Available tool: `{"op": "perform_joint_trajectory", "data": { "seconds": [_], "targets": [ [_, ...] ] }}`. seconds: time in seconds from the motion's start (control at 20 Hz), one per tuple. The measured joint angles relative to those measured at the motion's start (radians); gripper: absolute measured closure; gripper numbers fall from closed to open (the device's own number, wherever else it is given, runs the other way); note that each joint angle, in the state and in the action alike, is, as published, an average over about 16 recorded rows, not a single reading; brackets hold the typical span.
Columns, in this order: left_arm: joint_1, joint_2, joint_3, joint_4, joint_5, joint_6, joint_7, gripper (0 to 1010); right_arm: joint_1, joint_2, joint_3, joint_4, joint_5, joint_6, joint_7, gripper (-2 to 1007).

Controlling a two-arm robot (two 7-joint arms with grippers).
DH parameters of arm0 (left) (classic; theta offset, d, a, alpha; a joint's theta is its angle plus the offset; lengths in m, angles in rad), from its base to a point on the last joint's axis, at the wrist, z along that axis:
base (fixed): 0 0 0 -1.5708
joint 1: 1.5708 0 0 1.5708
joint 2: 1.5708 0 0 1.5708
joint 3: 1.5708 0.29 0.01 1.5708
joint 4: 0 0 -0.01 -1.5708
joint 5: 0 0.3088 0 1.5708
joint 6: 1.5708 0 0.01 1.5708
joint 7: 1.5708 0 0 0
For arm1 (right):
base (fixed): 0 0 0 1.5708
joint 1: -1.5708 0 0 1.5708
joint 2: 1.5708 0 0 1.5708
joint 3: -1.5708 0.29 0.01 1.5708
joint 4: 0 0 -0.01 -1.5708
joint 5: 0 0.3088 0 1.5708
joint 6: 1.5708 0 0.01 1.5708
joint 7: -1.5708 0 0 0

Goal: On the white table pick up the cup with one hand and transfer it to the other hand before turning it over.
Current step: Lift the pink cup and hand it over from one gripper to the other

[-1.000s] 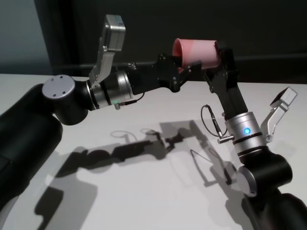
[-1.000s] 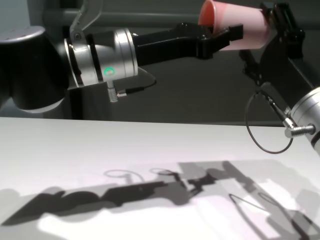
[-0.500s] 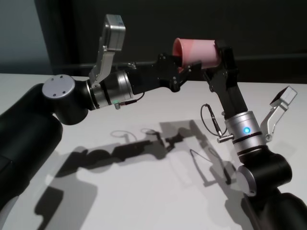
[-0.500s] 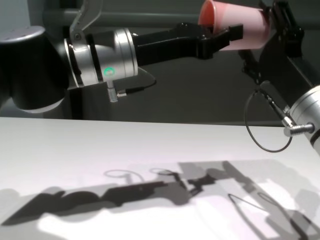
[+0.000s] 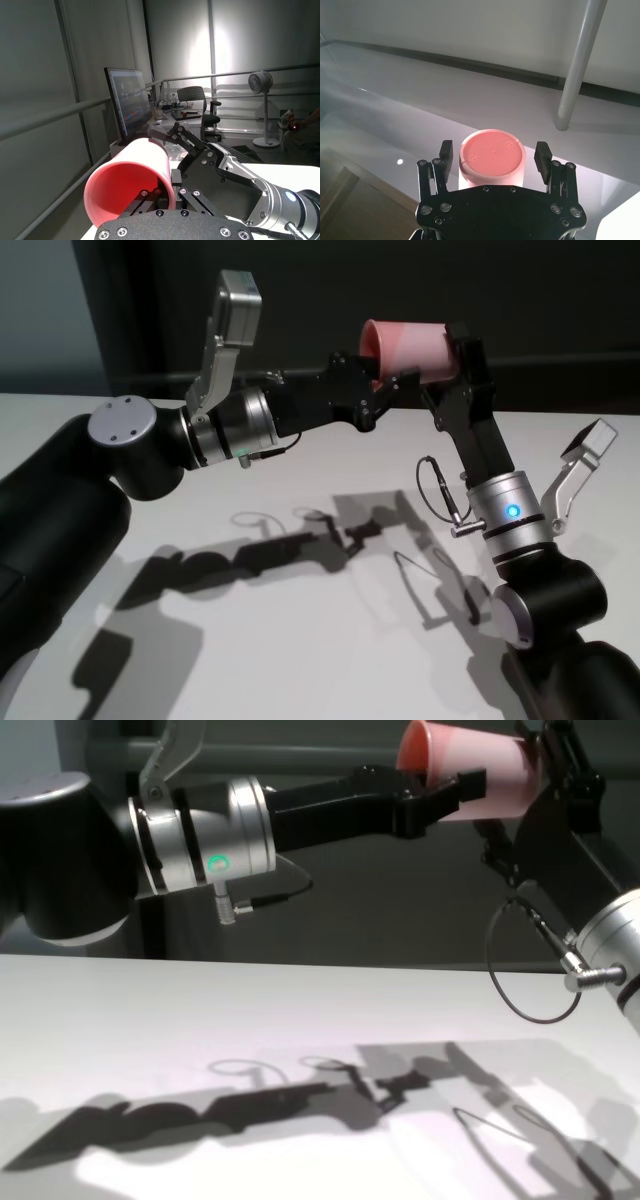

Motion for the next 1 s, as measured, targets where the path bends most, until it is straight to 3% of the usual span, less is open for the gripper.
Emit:
{"op": "perform_joint_trajectory", "data": {
  "seconds": [1.0],
  "targets": [
    [0.000,0.000,0.000,0.000,0.000,0.000,0.000,963,0.003,0.021,-0.033,-0.002,0.022,-0.020,0.002,9]
  ]
}}
